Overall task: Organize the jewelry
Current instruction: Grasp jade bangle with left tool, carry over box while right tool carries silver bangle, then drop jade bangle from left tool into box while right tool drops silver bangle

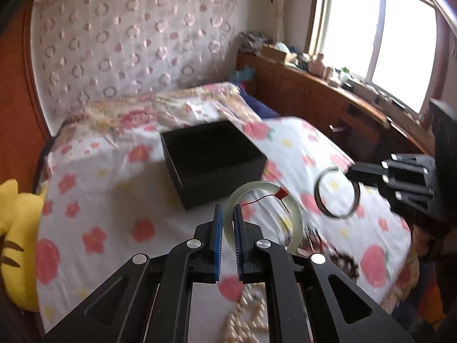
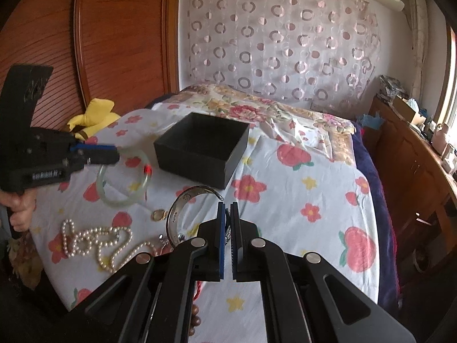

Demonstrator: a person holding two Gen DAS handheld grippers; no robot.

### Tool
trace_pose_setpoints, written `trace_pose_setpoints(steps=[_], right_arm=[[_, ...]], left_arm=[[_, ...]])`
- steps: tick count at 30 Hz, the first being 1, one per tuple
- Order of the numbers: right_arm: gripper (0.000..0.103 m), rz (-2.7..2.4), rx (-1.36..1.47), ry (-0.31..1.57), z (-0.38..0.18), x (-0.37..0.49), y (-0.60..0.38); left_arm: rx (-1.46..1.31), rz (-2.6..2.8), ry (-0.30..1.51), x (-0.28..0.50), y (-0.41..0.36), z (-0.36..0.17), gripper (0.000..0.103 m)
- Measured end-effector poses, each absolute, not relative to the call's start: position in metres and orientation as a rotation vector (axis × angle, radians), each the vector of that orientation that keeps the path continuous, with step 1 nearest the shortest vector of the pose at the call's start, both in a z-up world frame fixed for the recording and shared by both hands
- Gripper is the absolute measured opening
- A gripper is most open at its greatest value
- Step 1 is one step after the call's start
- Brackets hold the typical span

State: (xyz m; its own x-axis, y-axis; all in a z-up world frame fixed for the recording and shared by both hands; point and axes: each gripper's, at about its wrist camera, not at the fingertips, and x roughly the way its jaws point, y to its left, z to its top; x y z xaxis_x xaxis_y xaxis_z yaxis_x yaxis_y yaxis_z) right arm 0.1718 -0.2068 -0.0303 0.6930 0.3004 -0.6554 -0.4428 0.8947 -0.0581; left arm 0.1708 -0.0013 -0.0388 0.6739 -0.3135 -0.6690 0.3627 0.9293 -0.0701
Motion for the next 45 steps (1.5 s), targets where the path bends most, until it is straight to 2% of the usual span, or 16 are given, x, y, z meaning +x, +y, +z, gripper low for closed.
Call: trace_pose_setpoints(steps=[6, 17, 34, 39, 41, 43, 45], right_arm=[[0.004, 0.406, -0.215, 0.675, -0.025, 0.197, -0.212], [0.004, 0.432, -0.215, 0.651, -0.015, 0.257, -0.207], [0.004, 0.535, -0.285, 0.707, -0.049, 0.313, -0.16], [0.004, 0.557, -0.299, 0.72, -0.053, 0.318, -0.154], [0.004, 0.574, -0.311, 0.726, -0.054, 0.318, -0.148], [0.004, 0.578, -0.329, 0.731, -0.057, 0.316, -0.142], [0.004, 0.58, -0.342, 0.744, -0.061, 0.316, -0.138]], left_arm=[[0.05, -0.344, 0.726, 0.22, 0.001, -0.031, 0.007], [0.071, -0.321, 0.758, 0.291, -0.004, -0.051, 0.007], [0.087, -0.355, 0.793, 0.307, -0.005, -0.071, 0.009], [0.077, -0.367, 0.768, 0.303, 0.001, -0.065, 0.014], [0.061, -0.364, 0.748, 0.299, 0.006, -0.06, 0.027], [0.058, -0.353, 0.726, 0.295, 0.011, -0.054, 0.035], [0.054, -0.339, 0.707, 0.289, 0.018, -0.049, 0.037]])
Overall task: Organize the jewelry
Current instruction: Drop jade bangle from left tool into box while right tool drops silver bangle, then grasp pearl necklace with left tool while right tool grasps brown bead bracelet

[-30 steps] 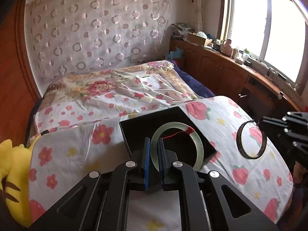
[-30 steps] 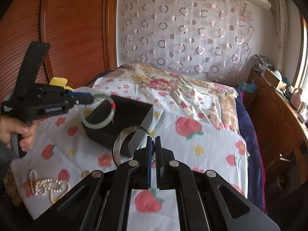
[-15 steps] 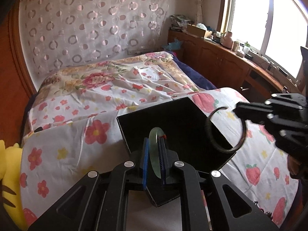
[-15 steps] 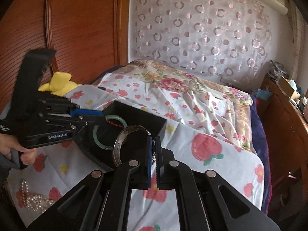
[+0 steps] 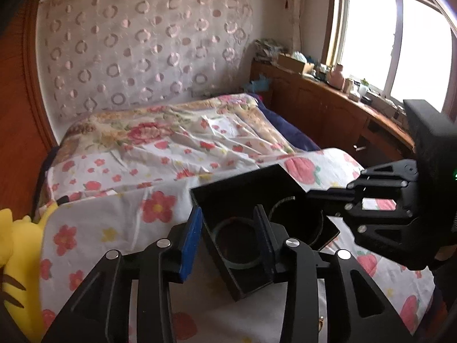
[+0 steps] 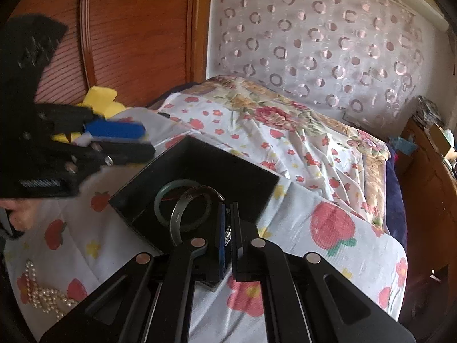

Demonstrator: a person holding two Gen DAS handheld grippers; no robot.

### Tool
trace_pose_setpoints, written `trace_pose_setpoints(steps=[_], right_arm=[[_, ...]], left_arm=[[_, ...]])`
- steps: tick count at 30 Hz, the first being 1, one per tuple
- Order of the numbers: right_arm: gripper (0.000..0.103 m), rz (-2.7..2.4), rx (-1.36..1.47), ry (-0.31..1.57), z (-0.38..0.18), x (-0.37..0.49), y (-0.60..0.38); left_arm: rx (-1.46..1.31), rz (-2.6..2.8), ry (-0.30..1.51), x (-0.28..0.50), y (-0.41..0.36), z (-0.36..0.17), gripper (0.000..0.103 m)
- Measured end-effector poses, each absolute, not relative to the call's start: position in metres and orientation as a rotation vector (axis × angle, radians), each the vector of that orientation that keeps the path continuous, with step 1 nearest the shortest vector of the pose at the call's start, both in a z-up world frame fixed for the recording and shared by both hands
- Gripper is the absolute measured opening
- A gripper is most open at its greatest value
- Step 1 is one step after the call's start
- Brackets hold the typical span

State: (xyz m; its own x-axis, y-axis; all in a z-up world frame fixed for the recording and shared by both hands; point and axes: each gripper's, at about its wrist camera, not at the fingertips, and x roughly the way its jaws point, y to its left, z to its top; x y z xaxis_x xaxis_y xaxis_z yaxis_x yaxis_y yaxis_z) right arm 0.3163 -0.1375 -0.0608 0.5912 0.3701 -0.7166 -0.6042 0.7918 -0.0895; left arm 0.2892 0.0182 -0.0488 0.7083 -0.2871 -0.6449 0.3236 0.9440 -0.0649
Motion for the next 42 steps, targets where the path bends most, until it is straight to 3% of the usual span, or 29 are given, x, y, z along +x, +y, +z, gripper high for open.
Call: trace_pose_setpoints(steps=[4, 7, 14, 26, 27, 28, 30, 42], right_arm=[[0.004, 0.582, -0.357, 0.765, -0.066, 0.316, -0.133], [0.005, 0.574, -0.365, 0.771, -0.067, 0.314, -0.131], [0.006, 0.555, -0.321, 0.756, -0.062, 0.311, -0.139], [0.007, 0.524, -0.207, 0.711, -0.036, 0.256, -0.18], [0.015, 0.52, -0.203, 0.708, -0.035, 0.25, -0.182], [0.032, 0.515, -0.199, 0.704, -0.035, 0.242, -0.184], [0.044, 0.503, -0.193, 0.69, -0.033, 0.226, -0.19], [0.044, 0.494, -0.178, 0.709, -0.043, 0.145, -0.212]], left_arm=[[0.019, -0.307, 0.673, 0.276, 0.035, -0.04, 0.063], [0.013, -0.273, 0.651, 0.266, 0.046, -0.037, 0.076], [-0.017, -0.236, 0.636, 0.248, 0.062, -0.037, 0.087], [-0.015, -0.237, 0.625, 0.193, 0.054, -0.038, 0.09], [-0.013, -0.24, 0.625, 0.187, 0.052, -0.038, 0.091], [-0.013, -0.243, 0.625, 0.182, 0.05, -0.038, 0.091], [-0.015, -0.251, 0.627, 0.173, 0.048, -0.04, 0.091], [0.001, -0.272, 0.634, 0.109, 0.028, -0.052, 0.093]])
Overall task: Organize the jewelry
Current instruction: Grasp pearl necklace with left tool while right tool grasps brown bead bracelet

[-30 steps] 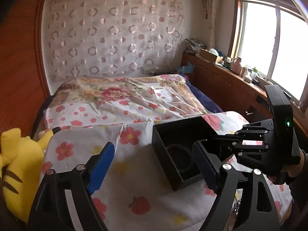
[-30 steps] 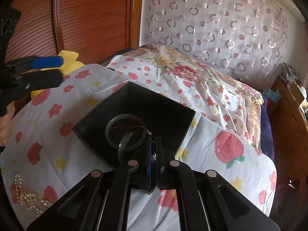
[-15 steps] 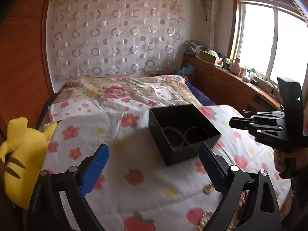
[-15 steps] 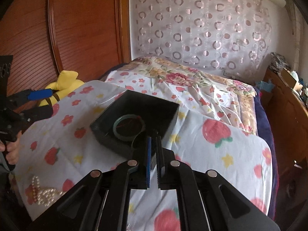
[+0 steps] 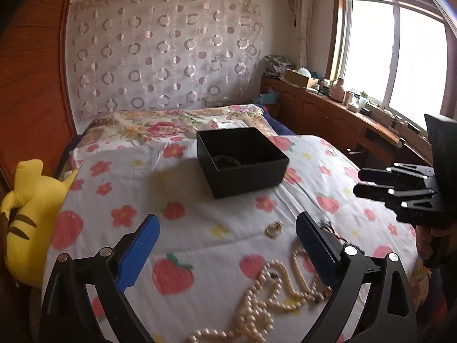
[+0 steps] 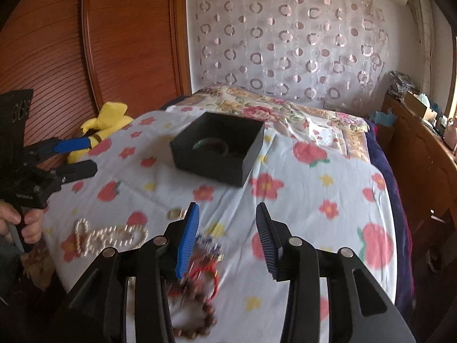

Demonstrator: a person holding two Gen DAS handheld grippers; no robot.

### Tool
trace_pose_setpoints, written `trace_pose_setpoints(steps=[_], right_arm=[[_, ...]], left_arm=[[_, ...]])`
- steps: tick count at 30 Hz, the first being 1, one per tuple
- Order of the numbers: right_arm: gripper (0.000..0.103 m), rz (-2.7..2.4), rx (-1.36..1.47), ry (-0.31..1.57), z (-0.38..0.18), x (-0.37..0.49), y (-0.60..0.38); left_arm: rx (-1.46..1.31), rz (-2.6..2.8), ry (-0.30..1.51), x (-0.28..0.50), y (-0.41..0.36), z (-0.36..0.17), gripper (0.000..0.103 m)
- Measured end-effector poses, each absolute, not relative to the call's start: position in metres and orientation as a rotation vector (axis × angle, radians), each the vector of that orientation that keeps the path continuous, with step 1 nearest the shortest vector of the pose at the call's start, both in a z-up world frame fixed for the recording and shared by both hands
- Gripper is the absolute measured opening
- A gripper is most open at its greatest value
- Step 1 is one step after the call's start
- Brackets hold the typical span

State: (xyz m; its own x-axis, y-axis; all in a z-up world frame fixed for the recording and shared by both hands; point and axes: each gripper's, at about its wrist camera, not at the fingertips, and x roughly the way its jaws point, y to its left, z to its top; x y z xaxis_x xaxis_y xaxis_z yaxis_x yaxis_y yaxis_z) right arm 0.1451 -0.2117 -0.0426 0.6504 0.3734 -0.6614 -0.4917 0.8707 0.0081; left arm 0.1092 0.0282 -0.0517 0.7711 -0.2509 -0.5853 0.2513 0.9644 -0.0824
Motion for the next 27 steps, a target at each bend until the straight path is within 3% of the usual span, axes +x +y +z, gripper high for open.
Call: trace_pose_setpoints(steps=[21, 24, 27], right_arm=[[0.044, 0.475, -0.177, 0.895, -0.116, 0.103, -0.222], [0.038, 0.474, -0.185, 0.895, -0.117, 0.107, -0.22], [0.021, 0.467, -0.205, 0.891, -0.116, 0.109, -0.219]], left_arm=[[0.007, -0.229, 0.74, 0.037, 0.052, -0.094, 0.093], [0.008, -0.229, 0.77, 0.032, 0.057, -0.103, 0.093], [0.004, -0.233, 0.786, 0.03, 0.059, -0.109, 0.093]])
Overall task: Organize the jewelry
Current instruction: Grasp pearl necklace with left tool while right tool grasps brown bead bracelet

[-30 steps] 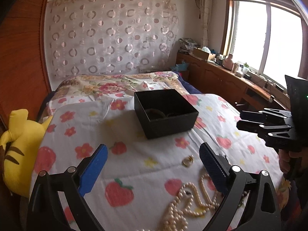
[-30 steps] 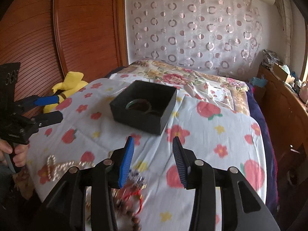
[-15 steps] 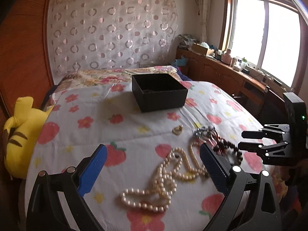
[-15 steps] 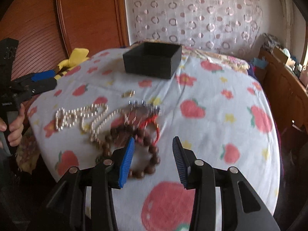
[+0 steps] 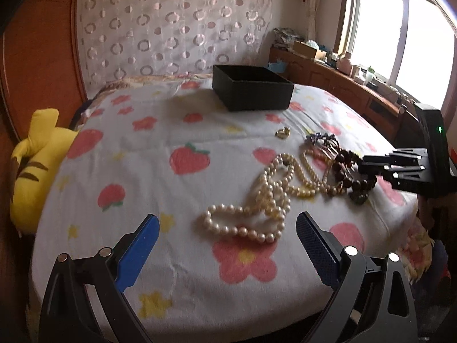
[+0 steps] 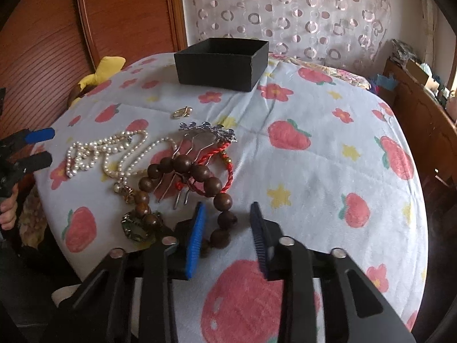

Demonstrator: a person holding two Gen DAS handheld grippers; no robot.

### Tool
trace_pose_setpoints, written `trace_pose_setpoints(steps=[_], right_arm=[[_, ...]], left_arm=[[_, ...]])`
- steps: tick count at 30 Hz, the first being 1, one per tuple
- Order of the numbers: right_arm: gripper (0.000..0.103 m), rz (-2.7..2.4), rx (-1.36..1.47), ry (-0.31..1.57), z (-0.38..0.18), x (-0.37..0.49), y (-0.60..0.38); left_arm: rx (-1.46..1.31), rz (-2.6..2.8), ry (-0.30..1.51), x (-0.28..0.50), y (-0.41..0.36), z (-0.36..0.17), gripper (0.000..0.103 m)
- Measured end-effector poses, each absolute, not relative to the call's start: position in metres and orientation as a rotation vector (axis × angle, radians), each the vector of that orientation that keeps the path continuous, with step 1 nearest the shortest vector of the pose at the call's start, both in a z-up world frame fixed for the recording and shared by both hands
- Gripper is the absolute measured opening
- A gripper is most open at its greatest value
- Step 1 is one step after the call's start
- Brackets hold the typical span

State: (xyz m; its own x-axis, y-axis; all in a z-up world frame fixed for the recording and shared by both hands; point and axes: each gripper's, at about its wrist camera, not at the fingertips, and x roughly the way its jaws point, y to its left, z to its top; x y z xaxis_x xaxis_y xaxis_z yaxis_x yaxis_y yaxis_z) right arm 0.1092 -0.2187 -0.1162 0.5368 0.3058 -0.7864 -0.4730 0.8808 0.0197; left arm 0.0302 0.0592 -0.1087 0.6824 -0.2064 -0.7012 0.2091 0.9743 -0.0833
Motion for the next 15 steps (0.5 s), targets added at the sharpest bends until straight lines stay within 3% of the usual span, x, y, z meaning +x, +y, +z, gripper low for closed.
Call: trace_pose_setpoints(steps=[2, 6, 13, 15], right_arm=[[0.016, 0.474, -0.211, 0.891, -0.116, 0.11, -0.218], [0.015, 0.479, -0.224, 0.833, -0.107, 0.105, -0.217], [0.015, 0.478, -0.203, 0.707, -0.068, 0.094, -0.22], [0.015, 0.475, -0.209, 0.682, -0.059, 0.091, -0.22]], left_arm=[[-0.006, -0.239, 0.787, 0.029, 0.06, -0.11, 0.093], [-0.013, -0.239, 0.782, 0.03, 0.063, -0.109, 0.093], [-0.043, -0.279, 0.841, 0.044, 0.071, -0.118, 0.045], [-0.033, -0.268, 0.855, 0.048, 0.071, -0.121, 0.038]])
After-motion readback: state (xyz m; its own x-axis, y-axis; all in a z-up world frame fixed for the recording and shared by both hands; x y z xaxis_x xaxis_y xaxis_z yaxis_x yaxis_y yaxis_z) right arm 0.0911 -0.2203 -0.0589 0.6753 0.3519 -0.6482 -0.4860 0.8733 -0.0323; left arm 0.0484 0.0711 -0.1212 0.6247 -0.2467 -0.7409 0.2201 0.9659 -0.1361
